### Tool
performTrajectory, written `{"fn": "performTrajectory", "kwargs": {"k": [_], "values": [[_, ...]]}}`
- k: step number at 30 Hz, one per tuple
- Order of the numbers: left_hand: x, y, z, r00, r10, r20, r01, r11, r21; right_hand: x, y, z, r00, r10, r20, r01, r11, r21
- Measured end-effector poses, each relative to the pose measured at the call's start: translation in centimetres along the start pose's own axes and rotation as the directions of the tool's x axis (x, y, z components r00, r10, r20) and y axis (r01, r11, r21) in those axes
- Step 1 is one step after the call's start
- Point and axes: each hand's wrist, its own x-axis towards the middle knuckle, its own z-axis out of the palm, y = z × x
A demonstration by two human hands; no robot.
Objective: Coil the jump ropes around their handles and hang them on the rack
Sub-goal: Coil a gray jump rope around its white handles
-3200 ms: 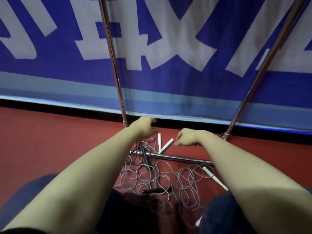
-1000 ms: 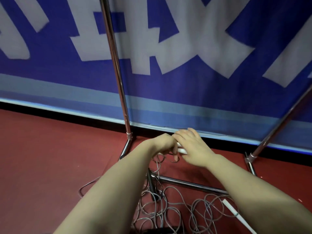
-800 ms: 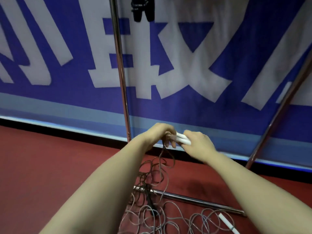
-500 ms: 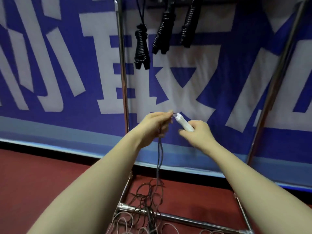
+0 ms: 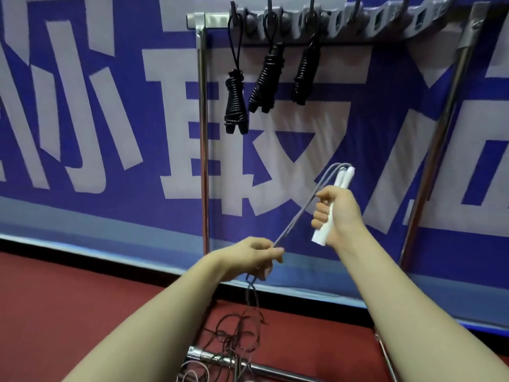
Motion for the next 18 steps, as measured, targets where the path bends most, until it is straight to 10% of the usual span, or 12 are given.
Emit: {"fn": "performTrajectory", "kwargs": {"k": [6, 10, 12, 18], "values": [[2.2, 6.3, -5.2, 0.845, 0.131, -0.518, -0.342, 0.877, -0.337, 1.1, -0.3, -1.4, 0.992, 0.011, -0.127, 0.005, 0.992, 0.124], [1.7, 3.1, -4.7, 0.982, -0.183, -0.050, 0.189, 0.970, 0.155, 1.0, 0.6, -1.8, 0.996, -0.033, -0.081, 0.032, 0.999, -0.016], [1.2, 0.5, -3.2, 0.907, -0.352, 0.233, 0.312, 0.931, 0.190, 0.8, 1.8, -1.4, 0.994, -0.107, 0.038, 0.112, 0.976, -0.185], [1.7, 0.3, 0.8, 0.992, 0.047, 0.117, -0.015, 0.966, -0.257, -0.4, 3.8, 0.7, 0.951, -0.171, 0.257, 0.251, 0.913, -0.320]]}}
